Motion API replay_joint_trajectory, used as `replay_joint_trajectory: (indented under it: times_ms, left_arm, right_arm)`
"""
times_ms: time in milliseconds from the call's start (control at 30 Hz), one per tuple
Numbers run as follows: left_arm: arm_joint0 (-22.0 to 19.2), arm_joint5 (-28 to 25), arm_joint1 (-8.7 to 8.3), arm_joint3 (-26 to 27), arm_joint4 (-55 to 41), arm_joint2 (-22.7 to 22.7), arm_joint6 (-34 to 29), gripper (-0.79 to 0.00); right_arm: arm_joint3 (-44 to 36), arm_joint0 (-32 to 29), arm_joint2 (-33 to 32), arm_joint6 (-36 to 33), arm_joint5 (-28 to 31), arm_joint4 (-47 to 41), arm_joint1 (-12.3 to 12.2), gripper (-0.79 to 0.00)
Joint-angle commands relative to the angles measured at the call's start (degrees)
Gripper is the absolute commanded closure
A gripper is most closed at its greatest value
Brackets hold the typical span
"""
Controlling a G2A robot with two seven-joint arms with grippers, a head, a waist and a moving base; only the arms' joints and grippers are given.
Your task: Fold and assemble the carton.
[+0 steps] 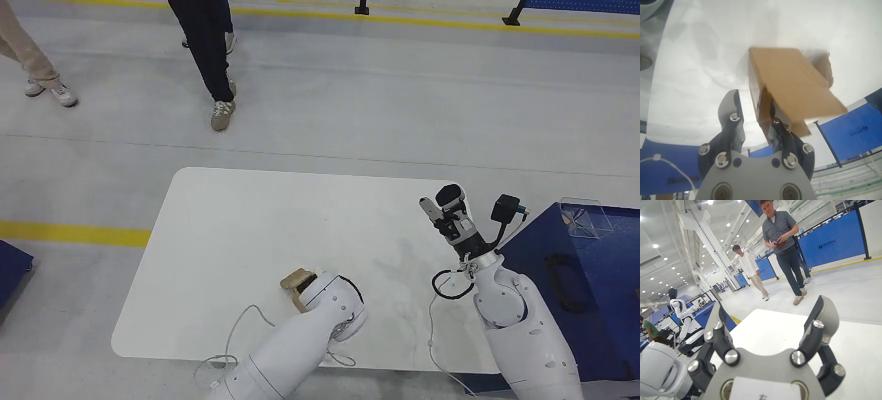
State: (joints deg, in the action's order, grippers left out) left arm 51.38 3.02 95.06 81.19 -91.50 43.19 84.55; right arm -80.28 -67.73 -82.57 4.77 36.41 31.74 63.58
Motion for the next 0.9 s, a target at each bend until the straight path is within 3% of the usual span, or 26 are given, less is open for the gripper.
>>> replay_joint_trajectory:
  times_ms: [0,133,200,267,400,567,867]
  left_arm:
    - [2.4,1.9,-0.93,8.9,3.6,1.8,-0.3,-0.785]
    - [11.7,12.8,-3.94,30.3,10.4,7.7,-5.2,-0.785]
    - [16.6,23.1,-5.68,38.0,13.3,10.5,-12.6,-0.785]
    - [21.2,32.7,-7.38,42.5,15.6,14.3,-23.2,-0.785]
    - [28.0,42.9,-10.32,44.1,22.3,23.4,-47.7,-0.785]
    - [31.5,45.5,-13.48,38.8,34.3,31.6,-77.6,-0.785]
    - [31.5,45.5,-13.48,38.8,34.3,31.6,-77.6,-0.785]
  right_arm:
    - [0.0,0.0,0.0,0.0,0.0,0.0,0.0,-0.785]
    - [0.0,0.0,0.0,0.0,0.0,0.0,0.0,-0.785]
    - [0.0,0.0,0.0,0.0,0.0,0.0,0.0,-0.785]
    - [0.0,0.0,0.0,0.0,0.0,0.0,0.0,-0.785]
    - [0.0,0.0,0.0,0.0,0.0,0.0,0.0,-0.785]
    - [0.0,0.0,0.0,0.0,0.0,0.0,0.0,-0.785]
    - [0.0,0.0,0.0,0.0,0.0,0.0,0.0,-0.785]
